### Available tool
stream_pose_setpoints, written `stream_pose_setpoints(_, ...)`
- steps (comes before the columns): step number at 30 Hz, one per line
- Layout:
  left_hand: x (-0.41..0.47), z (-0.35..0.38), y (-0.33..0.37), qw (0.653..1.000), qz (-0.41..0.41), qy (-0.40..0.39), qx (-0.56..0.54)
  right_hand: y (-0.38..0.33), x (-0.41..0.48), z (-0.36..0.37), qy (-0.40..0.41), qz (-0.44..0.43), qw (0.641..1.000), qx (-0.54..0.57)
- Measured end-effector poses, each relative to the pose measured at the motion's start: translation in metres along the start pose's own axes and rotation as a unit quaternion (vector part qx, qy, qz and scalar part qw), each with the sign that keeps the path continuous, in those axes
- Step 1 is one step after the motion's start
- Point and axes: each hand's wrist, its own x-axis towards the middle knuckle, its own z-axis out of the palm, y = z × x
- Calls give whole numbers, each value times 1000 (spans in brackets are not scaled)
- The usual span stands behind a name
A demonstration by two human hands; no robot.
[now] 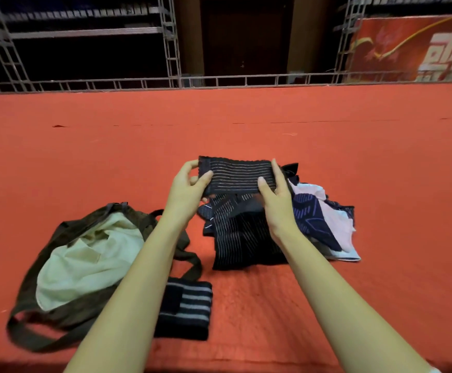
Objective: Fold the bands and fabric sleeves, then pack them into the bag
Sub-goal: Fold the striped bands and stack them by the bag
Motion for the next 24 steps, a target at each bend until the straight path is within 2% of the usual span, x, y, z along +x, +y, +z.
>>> stream_pose_setpoints(5,-37,8,-10,1000,-4,12,12,-13,-30,-61,55,-30,996,-62)
stream_pose_setpoints(12,-90,66,-63,994,-78,-55,50,5,-85,-160,97,-6,984,-147)
stream_pose_setpoints(16,-112,88,-101,987,-130,-48,75,18,-112,-211,139,8,975,-173)
stream_pose_setpoints(20,-135,107,-125,976,-128,-85,156,27,-129,-259,167,41,960,-220)
stream_pose_setpoints(24,-138,110,-132,975,-138,-45,168,31,-134,-272,198,57,953,-221)
